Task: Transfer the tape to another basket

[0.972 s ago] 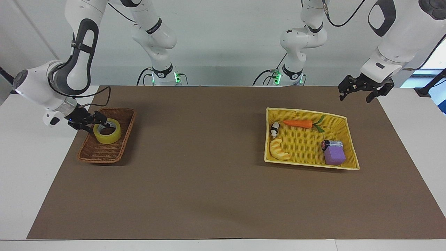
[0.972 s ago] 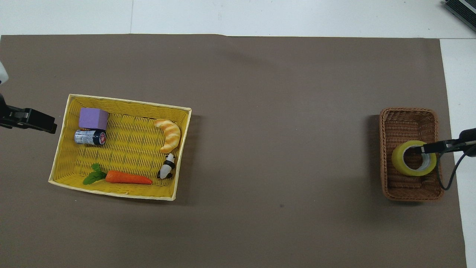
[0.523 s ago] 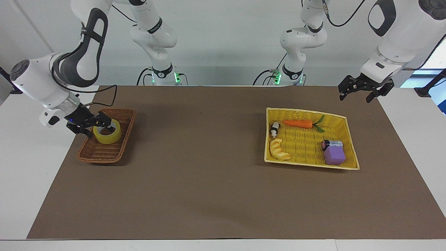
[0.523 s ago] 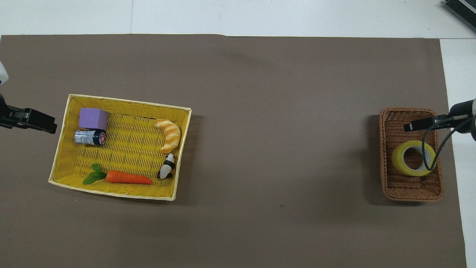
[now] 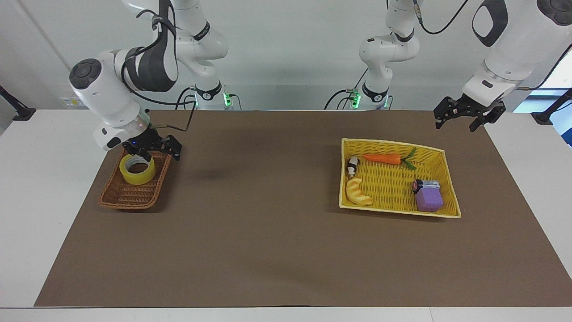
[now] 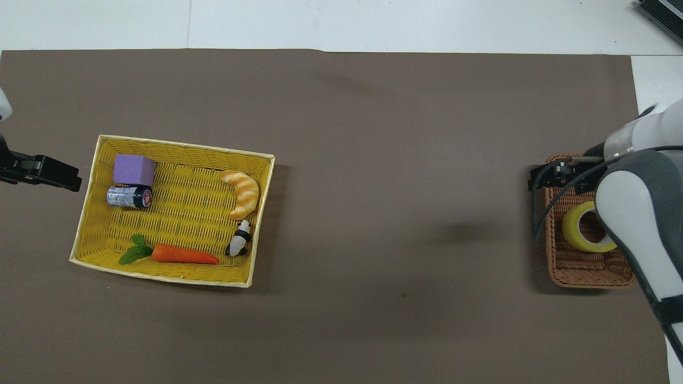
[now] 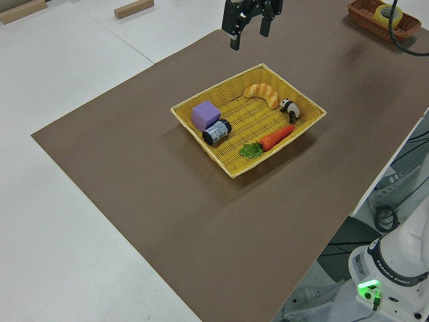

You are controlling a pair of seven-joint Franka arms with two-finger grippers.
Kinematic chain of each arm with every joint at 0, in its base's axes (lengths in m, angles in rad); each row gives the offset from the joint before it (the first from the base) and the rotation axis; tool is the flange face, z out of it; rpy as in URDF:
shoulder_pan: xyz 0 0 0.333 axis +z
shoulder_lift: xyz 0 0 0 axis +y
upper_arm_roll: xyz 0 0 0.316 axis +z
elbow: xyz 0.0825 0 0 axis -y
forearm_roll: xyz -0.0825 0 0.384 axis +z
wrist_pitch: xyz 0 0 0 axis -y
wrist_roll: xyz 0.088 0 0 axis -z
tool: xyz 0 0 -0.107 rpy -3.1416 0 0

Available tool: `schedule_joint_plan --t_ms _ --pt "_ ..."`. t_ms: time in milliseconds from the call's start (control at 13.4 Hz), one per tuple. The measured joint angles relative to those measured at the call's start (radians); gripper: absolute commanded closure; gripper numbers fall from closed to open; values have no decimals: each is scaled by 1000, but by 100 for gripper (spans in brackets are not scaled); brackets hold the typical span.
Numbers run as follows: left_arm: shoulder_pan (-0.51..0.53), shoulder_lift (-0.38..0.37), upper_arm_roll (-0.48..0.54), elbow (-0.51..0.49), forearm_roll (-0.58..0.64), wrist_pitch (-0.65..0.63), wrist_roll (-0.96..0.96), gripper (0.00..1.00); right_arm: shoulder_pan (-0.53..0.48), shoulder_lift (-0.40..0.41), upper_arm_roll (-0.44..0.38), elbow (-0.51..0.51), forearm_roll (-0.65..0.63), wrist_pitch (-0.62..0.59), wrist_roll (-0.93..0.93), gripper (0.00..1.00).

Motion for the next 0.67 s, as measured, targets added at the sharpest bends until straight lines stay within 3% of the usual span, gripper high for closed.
schedule_joint_plan --t_ms 374,673 --pt "0 0 0 0 0 0 0 0 59 -27 -1 6 -12 -21 133 0" --pt "0 0 0 0 0 0 0 0 45 -82 -28 132 -26 -196 134 0"
